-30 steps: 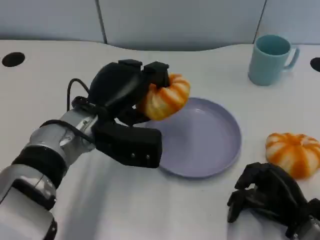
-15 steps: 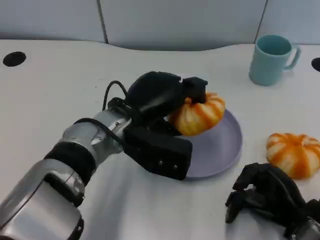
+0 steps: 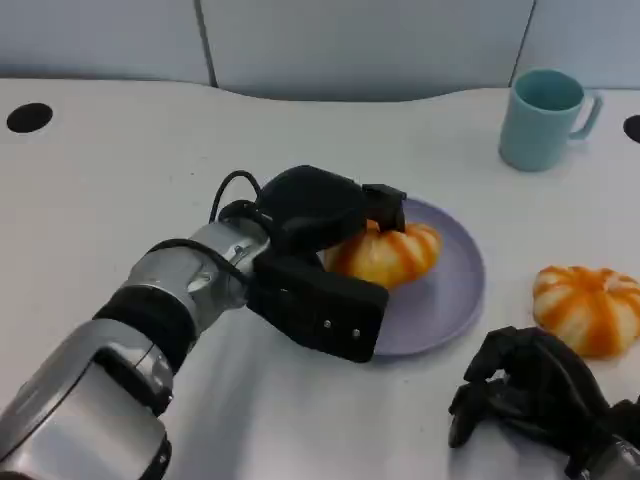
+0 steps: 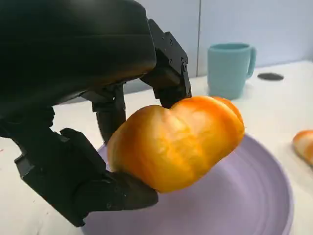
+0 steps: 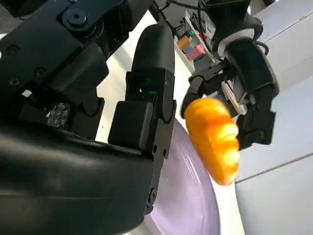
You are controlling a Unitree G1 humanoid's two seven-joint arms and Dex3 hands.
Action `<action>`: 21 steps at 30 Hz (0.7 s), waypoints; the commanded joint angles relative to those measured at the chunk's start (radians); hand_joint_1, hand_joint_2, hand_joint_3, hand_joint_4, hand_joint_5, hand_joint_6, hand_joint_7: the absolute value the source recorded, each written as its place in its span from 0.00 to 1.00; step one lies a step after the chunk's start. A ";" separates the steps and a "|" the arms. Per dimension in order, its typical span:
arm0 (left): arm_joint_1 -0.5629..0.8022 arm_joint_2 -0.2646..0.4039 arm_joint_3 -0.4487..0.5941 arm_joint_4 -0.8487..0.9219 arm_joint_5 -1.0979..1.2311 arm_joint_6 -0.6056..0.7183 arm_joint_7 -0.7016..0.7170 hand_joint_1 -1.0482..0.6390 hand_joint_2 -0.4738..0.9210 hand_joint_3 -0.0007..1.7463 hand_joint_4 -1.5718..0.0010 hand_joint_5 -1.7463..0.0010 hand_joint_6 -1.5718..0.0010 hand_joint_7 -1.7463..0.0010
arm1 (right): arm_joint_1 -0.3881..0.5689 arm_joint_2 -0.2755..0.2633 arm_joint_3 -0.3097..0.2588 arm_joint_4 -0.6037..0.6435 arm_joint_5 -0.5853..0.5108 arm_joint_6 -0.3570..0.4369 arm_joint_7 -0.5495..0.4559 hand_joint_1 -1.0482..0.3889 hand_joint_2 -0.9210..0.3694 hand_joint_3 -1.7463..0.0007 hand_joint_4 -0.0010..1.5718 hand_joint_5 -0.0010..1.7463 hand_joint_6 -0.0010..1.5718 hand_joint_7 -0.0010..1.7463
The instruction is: Grasp the bread from the table and place it into the plate.
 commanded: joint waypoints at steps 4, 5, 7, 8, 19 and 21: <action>-0.031 0.019 -0.025 -0.041 0.008 0.052 -0.118 0.16 1.00 0.10 0.99 0.64 0.99 0.73 | 0.006 -0.008 0.000 0.004 0.002 -0.008 0.002 0.00 0.33 1.00 1.00 0.32 1.00 0.18; -0.030 0.020 -0.027 -0.046 0.010 0.055 -0.124 0.13 1.00 0.12 1.00 0.71 1.00 0.75 | 0.005 -0.007 0.000 0.003 0.001 -0.005 0.000 0.00 0.33 1.00 1.00 0.32 1.00 0.18; -0.023 0.023 -0.026 -0.053 0.007 0.053 -0.126 0.11 1.00 0.13 1.00 0.75 1.00 0.75 | 0.007 -0.008 0.001 0.000 0.000 -0.006 0.000 0.00 0.33 1.00 1.00 0.32 1.00 0.18; -0.021 0.024 -0.024 -0.054 0.006 0.052 -0.126 0.10 1.00 0.14 1.00 0.76 1.00 0.75 | 0.008 -0.008 0.001 -0.001 0.000 -0.007 0.000 0.00 0.33 1.00 1.00 0.32 1.00 0.18; 0.005 0.063 0.053 -0.111 -0.089 0.027 -0.199 0.11 1.00 0.14 1.00 0.72 1.00 0.69 | 0.010 -0.007 0.000 -0.005 -0.001 -0.007 -0.008 0.00 0.33 1.00 1.00 0.32 1.00 0.18; 0.027 0.083 0.089 -0.148 -0.137 0.021 -0.232 0.12 1.00 0.13 1.00 0.70 1.00 0.68 | 0.008 -0.009 -0.001 -0.005 0.001 0.001 -0.008 0.00 0.33 1.00 1.00 0.32 1.00 0.18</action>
